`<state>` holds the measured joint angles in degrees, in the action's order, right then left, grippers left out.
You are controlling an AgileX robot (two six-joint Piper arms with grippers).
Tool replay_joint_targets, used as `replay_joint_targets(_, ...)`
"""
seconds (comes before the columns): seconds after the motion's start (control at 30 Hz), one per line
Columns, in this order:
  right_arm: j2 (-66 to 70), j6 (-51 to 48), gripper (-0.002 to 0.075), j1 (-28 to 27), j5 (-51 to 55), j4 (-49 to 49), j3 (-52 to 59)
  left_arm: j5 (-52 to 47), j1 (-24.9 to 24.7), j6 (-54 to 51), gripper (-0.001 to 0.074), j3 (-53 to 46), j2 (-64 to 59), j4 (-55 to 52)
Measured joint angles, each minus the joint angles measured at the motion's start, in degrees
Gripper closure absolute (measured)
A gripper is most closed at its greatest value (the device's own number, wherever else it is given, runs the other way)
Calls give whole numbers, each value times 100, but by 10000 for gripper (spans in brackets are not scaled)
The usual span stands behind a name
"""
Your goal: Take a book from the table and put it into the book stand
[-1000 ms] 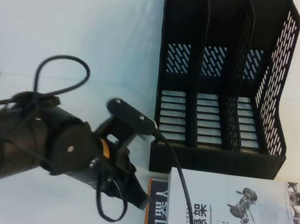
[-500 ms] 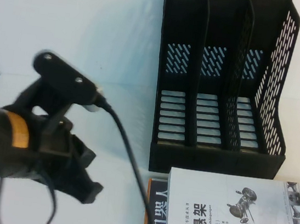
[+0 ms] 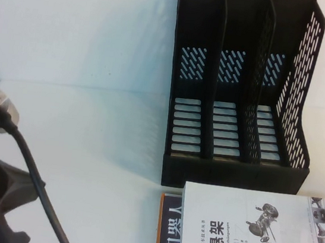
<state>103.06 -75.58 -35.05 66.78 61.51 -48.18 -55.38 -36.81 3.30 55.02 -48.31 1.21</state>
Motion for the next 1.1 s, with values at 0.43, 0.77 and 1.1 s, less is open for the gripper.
replay_joint_targets(0.43,1480,767,723,-337,-46,-530,-516,-673,-8,16,738,0,25,47)
replay_joint_targets(0.77,1439,965,728,-337,-46,-497,-289,-722,-8,16,738,0,25,58)
replay_joint_targets(1.1,614,1510,549,247,-44,-465,-286,-555,-8,-37,738,0,25,68)
